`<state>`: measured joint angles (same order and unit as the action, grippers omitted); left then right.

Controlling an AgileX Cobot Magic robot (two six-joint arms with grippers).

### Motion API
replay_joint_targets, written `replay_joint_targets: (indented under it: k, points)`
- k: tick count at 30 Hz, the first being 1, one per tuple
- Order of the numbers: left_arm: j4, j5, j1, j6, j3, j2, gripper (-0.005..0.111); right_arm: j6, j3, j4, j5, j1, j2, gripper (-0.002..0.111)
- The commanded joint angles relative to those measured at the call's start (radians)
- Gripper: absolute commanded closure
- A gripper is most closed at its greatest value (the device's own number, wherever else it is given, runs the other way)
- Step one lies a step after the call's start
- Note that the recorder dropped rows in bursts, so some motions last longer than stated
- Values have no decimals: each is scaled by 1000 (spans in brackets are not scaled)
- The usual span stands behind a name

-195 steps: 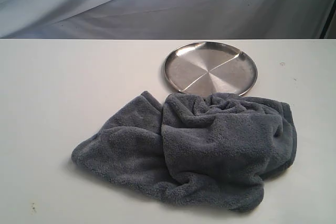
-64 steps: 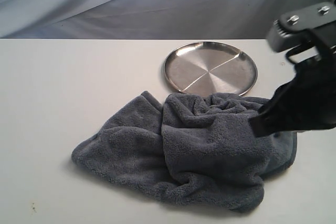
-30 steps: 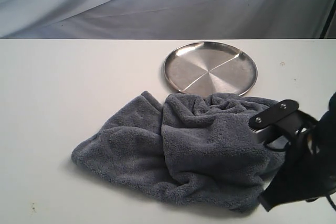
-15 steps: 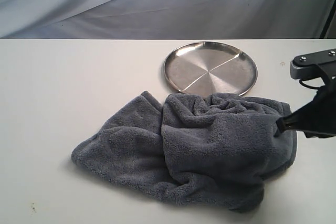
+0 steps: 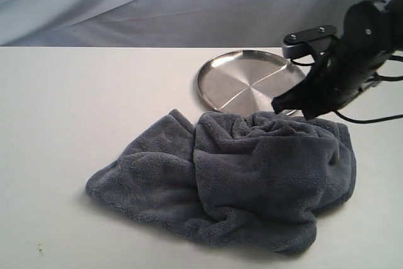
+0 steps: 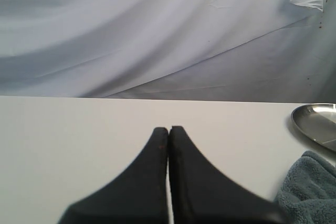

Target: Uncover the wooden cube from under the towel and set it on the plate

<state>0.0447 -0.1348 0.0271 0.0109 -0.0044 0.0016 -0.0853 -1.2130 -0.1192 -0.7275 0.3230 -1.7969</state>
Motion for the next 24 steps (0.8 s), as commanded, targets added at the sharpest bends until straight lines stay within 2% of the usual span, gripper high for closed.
replay_joint_targets:
  k: [1,9,12,19,24]
  points:
    - [-1,2,1,-2,4,-2,105,10,-129,7,-17,88,-67,108]
    - [-1,2,1,-2,4,-2,105,10,-283,36,-16,272,-168,108]
    - [-1,2,1,-2,4,-2,105,10,-283,41,-13,337,-177,108]
    - [-1,2,1,-2,4,-2,105,10,-274,17,-132,472,-173,108]
    - [-1,2,1,-2,4,-2,105,-24,-138,34,-62,520,-125,108]
